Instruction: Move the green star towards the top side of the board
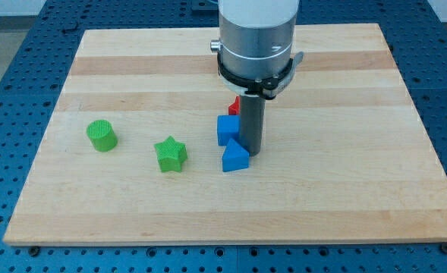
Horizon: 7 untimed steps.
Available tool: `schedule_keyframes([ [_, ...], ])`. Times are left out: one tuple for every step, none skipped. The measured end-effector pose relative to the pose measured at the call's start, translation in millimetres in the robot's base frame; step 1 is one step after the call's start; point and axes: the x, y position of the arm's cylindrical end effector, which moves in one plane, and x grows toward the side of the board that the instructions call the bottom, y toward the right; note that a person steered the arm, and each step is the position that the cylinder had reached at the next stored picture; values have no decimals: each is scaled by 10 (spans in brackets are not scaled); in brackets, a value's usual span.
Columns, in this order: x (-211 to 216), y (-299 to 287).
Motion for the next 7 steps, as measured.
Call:
schedule_keyframes([
  [26, 235],
  [188, 906],
  [607, 963],
  [1009, 516],
  [1067, -406],
  [1013, -1215],
  [785, -1964],
])
